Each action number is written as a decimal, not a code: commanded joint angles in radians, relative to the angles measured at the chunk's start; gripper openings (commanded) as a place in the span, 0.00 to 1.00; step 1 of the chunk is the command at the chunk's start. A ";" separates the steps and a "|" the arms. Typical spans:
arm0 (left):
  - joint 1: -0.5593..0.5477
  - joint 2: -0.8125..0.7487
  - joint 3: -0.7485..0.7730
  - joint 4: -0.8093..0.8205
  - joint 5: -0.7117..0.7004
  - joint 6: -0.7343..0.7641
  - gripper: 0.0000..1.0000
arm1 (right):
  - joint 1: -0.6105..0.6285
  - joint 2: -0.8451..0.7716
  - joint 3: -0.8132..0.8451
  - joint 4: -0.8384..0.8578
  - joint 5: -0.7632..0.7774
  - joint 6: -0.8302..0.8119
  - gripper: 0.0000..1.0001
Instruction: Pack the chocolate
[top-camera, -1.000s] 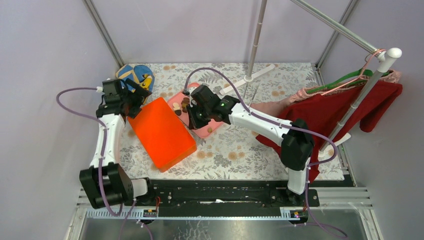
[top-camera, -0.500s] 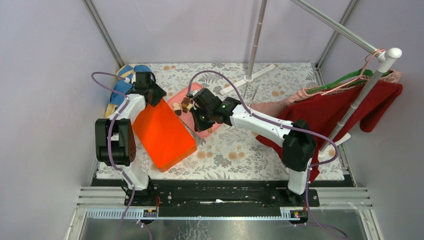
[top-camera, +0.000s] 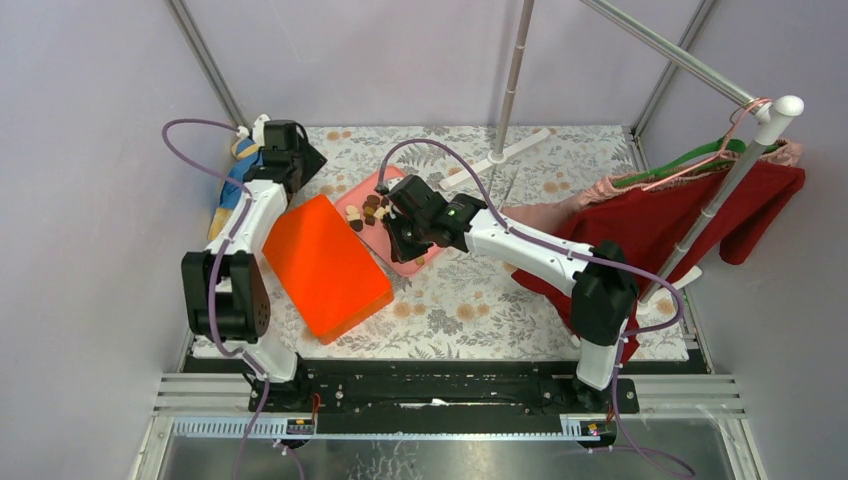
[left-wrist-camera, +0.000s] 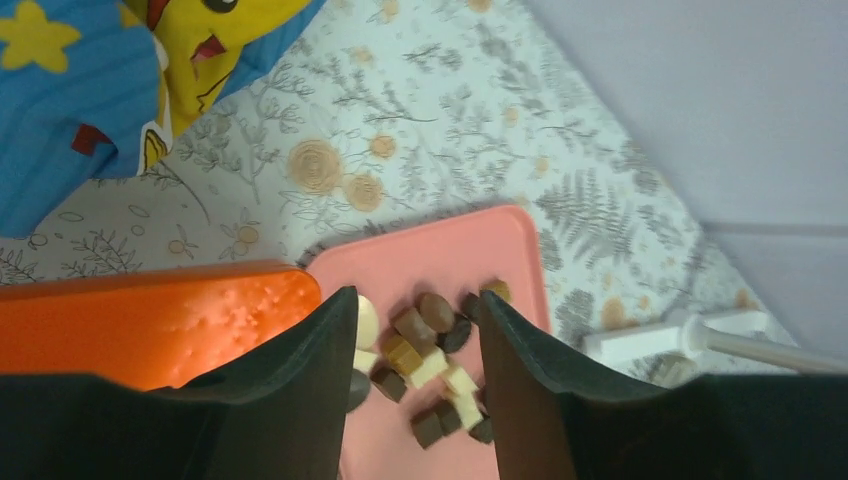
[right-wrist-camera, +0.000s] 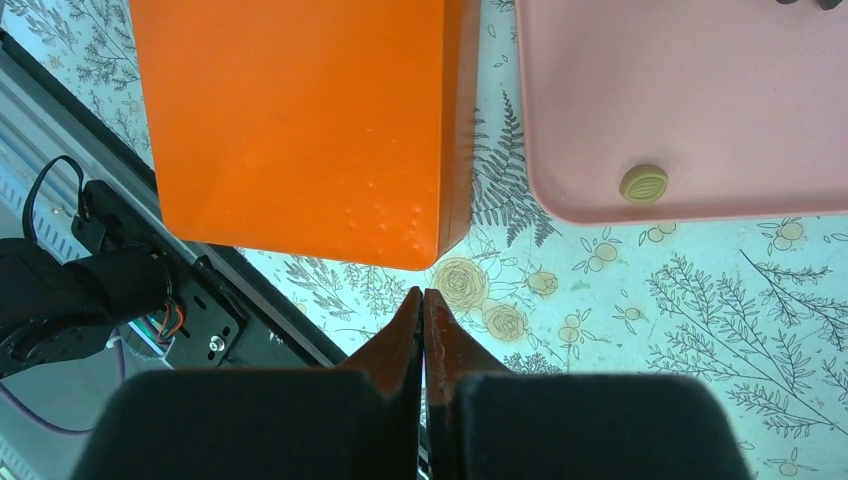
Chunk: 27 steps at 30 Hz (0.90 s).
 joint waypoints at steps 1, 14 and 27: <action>-0.006 0.153 0.000 -0.004 -0.070 0.006 0.53 | -0.004 -0.034 0.032 -0.002 0.024 -0.007 0.00; -0.074 0.170 0.221 -0.191 -0.096 0.064 0.42 | -0.005 -0.032 0.032 0.000 0.027 -0.005 0.00; -0.093 -0.392 -0.024 -0.187 -0.123 0.241 0.66 | -0.027 -0.159 -0.041 0.064 0.195 -0.024 0.13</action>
